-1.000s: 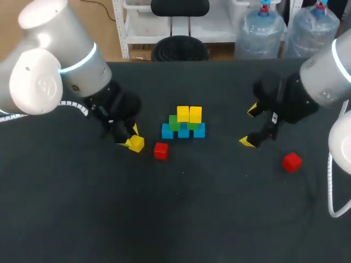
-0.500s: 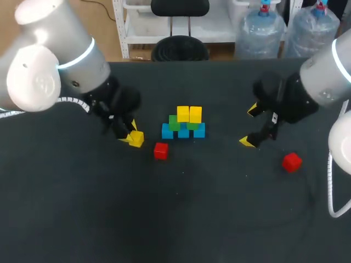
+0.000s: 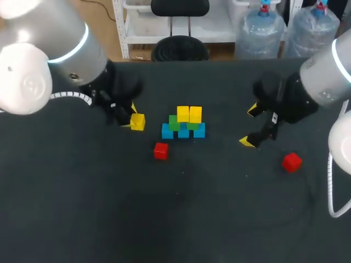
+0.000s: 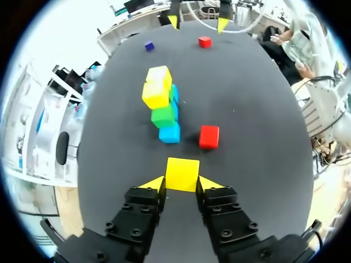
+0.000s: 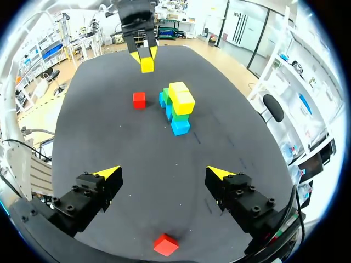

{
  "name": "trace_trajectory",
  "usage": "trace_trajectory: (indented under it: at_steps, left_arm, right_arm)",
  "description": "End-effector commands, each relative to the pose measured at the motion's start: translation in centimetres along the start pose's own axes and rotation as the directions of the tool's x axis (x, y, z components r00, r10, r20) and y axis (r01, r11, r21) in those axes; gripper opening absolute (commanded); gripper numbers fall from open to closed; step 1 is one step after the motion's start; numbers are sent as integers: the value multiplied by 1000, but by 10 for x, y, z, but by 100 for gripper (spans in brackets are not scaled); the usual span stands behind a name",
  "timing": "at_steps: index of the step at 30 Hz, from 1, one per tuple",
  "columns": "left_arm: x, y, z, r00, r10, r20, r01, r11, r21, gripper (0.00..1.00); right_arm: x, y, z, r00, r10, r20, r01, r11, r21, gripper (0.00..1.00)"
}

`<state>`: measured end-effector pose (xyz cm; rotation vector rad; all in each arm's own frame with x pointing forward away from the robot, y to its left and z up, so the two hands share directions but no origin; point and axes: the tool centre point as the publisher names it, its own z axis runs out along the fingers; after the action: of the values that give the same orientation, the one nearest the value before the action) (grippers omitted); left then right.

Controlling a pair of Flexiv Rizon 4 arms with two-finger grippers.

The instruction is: Place the blue cubes, place green cubes on the blue cubes, place the yellow cubes on the green cubes, then place the red cubes on the yellow cubes, and place purple cube on the red cubes.

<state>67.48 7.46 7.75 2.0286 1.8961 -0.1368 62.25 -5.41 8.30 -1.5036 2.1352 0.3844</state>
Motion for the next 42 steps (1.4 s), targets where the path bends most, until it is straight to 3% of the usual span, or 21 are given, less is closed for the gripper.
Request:
trace_trajectory:
  at_steps: [1, 13, 42]
  left_arm:
    - [-11, -1, -12, 1000, -1, -14, 0, 1000, -31, 0]
    - [-42, 17, -9, 997, -67, 24, 68, 996, -56, 0]
    - [-70, 23, 17, 996, -93, 6, 94, 995, -19, 0]
  right_arm:
    - [0, 1, 0, 1000, 0, 1, 0, 1000, 3, 100]
    - [0, 1, 0, 1000, 0, 1, 0, 1000, 3, 100]
    - [0, 1, 0, 1000, 0, 1, 0, 1000, 3, 100]
